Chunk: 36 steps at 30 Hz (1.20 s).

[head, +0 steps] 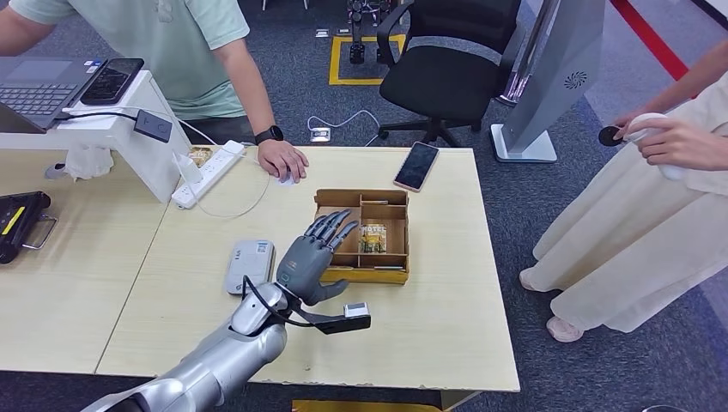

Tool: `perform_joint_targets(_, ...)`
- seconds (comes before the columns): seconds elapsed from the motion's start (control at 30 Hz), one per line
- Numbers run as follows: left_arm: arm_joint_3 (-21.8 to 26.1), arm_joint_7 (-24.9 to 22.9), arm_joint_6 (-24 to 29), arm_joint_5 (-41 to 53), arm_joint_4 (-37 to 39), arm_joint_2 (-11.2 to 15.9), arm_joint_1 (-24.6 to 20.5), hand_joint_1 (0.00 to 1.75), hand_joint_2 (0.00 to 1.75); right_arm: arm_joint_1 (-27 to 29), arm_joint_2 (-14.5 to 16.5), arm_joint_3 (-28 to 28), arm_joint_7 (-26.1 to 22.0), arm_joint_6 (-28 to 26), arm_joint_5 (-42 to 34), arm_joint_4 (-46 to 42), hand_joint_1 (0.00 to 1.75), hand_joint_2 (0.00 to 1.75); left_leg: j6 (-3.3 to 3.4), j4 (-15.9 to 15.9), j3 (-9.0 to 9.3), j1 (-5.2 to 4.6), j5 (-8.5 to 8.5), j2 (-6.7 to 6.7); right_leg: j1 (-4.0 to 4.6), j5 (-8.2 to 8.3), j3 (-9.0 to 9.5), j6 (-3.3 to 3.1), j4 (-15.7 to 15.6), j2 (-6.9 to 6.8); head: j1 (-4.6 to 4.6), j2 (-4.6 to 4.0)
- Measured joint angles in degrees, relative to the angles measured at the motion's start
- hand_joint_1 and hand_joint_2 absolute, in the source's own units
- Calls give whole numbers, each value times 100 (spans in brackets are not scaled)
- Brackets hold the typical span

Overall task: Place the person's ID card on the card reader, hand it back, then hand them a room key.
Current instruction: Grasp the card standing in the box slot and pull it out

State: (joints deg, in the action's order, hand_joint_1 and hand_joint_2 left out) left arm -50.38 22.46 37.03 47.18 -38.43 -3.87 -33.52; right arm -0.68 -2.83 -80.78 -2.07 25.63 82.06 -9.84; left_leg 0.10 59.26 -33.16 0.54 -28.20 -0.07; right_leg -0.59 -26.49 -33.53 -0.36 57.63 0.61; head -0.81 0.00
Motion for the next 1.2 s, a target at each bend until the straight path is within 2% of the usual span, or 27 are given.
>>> perform_joint_targets(0.23, 0, -87, 37, 41, 176, 5, -77, 0, 175, -1, -1, 0, 13, -1, -2, 0, 0, 0, 0, 0, 0, 0, 0, 0, 0, 0, 0, 0, 0, 0, 0, 0)
perform_joint_targets(0.43, 0, 63, 14, -139, 248, 57, -85, 0, 175, -1, -1, 0, 13, 1, -5, 0, 0, 0, 0, 0, 0, 0, 0, 0, 0, 0, 0, 0, 0, 0, 0, 0)
perform_joint_targets(0.47, 0, 101, 14, -199, 249, 66, -85, 5, 175, -1, -1, 0, 13, 1, -8, 0, 0, 0, 0, 0, 0, 0, 0, 0, 0, 0, 0, 0, 0, 0, 0, 0)
perform_joint_targets(0.6, 1, 206, 12, -367, 249, 92, -84, 169, 175, 0, -1, 0, 13, -1, -20, 0, 0, 0, 0, 0, -1, 0, 0, 0, 0, 0, 0, 0, 0, 0, 0, 0)
perform_joint_targets(0.63, 1, 229, 4, -404, 248, 97, -83, 175, 175, 0, -1, 0, 13, -1, -19, 0, 0, 0, 0, 0, -1, 0, 0, 0, 0, 0, 0, 0, 0, 0, 0, 0)
perform_joint_targets(0.8, 2, 346, -68, -565, 236, 135, -63, 159, 175, 1, -1, 0, 3, -1, -19, 0, 0, 0, 0, 0, -1, 0, 0, -1, 0, 0, 0, 0, 0, 0, 0, 0)
perform_joint_targets(1.03, 4, 396, -72, -646, 184, 196, -25, 149, 175, 4, -1, 0, 2, -1, -19, 0, 0, 0, 0, 0, 0, 0, 0, -1, 0, 0, 0, 0, 0, -1, -1, -1)
perform_joint_targets(1.07, 6, 401, -67, -659, 172, 202, -13, 144, 175, 4, -1, 0, 2, -1, -20, 0, 0, 0, 0, 0, 0, 0, 0, 0, 0, 0, 0, 0, 0, -1, 0, -1)
perform_joint_targets(1.1, 8, 410, -62, -674, 157, 208, -1, 133, 175, 4, -1, 0, 2, -1, -20, 0, 0, 0, 0, 0, 0, 0, 0, 0, 0, 0, 0, 0, 0, -1, 0, -1)
perform_joint_targets(1.2, 14, 439, -51, -705, 110, 228, 25, 145, 175, 5, -1, 0, 2, -4, -21, 0, 0, 0, 0, 0, 0, 0, 0, 0, 0, 0, 0, 0, 0, -1, 0, 0)
